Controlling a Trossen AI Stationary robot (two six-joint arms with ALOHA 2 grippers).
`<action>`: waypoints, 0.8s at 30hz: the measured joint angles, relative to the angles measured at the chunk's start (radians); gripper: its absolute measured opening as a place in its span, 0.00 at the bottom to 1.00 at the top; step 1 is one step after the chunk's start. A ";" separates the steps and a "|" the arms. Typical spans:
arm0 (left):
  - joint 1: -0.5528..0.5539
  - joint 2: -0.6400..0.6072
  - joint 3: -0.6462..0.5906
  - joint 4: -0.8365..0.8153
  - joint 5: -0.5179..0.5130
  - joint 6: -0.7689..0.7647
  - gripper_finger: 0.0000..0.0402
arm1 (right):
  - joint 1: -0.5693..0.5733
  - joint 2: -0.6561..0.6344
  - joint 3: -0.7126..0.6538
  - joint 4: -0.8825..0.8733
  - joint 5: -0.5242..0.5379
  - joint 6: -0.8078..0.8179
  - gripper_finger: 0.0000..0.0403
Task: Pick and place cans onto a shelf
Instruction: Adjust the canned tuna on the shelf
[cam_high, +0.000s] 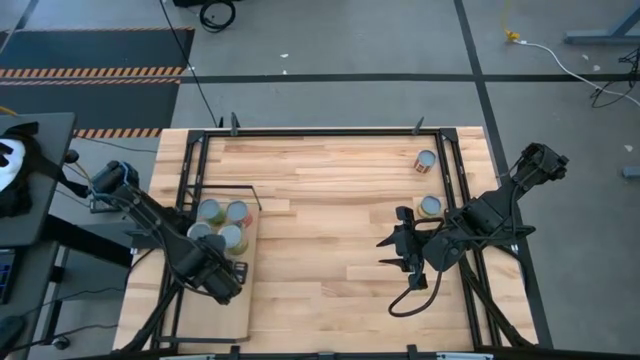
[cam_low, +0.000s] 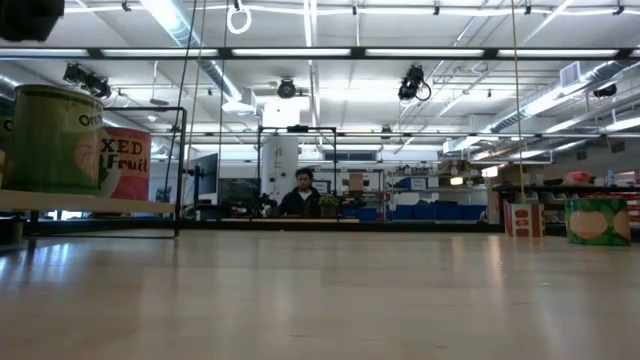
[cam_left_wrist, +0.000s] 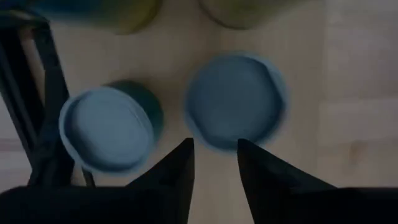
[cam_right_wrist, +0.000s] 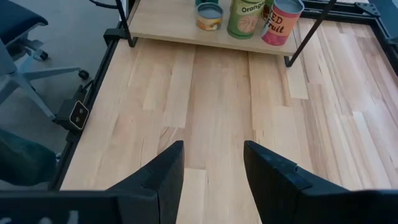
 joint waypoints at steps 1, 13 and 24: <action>-0.002 0.000 0.022 -0.022 -0.002 0.014 0.32 | 0.000 0.000 0.000 0.000 0.000 -0.001 0.43; -0.090 -0.003 0.112 -0.335 0.095 -0.101 0.18 | -0.004 0.000 0.000 0.000 0.000 0.009 0.43; -0.076 0.001 -0.038 -0.159 0.131 -0.104 0.02 | -0.004 0.000 0.000 0.002 -0.001 0.007 0.43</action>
